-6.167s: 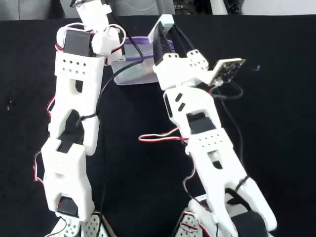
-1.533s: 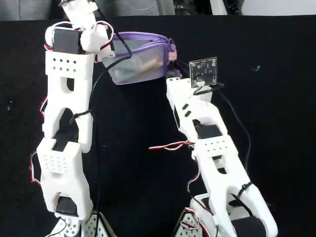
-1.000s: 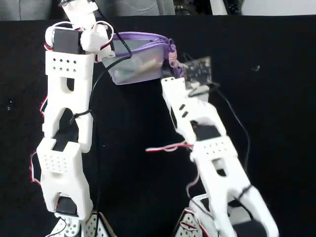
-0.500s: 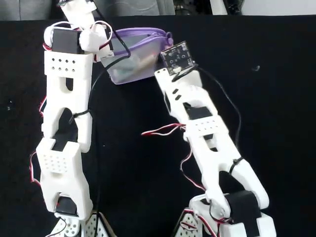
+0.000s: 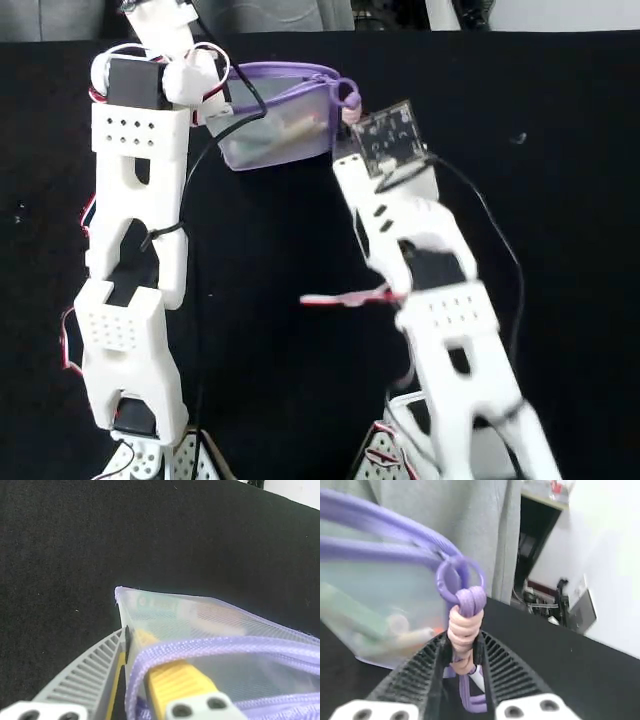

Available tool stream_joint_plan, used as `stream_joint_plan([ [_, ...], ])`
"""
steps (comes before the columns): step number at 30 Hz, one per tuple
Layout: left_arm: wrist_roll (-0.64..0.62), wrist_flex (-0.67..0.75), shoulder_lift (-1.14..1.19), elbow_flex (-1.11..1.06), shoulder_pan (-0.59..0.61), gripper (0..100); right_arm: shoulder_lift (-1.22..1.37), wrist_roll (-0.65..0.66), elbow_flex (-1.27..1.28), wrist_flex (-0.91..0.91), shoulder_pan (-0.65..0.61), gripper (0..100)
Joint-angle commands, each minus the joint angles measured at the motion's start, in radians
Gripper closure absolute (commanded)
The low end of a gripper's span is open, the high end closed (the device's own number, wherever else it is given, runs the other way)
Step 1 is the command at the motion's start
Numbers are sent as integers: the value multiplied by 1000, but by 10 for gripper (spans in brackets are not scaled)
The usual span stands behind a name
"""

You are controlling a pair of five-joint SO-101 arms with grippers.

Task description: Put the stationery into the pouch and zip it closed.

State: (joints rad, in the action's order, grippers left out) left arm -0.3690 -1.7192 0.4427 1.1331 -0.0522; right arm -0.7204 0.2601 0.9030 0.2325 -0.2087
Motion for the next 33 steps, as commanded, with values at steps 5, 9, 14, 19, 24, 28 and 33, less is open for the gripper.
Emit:
stream_joint_plan([
  [5,28,0,-52,4,-2,963,-274,68,-13,209,-91,987],
  [9,49,-17,-57,7,-8,890,-211,64,-44,203,-87,987],
  [14,51,-17,-63,13,-8,844,-96,63,-133,244,-86,987],
  [19,51,-17,-64,71,-7,805,5,61,-246,245,-84,987],
  [24,49,-17,-64,148,1,747,142,61,-429,316,-77,987],
  [28,57,-21,-64,231,2,709,275,60,-601,387,-18,987],
  [33,54,-40,-64,334,2,707,437,60,-785,468,78,987],
])
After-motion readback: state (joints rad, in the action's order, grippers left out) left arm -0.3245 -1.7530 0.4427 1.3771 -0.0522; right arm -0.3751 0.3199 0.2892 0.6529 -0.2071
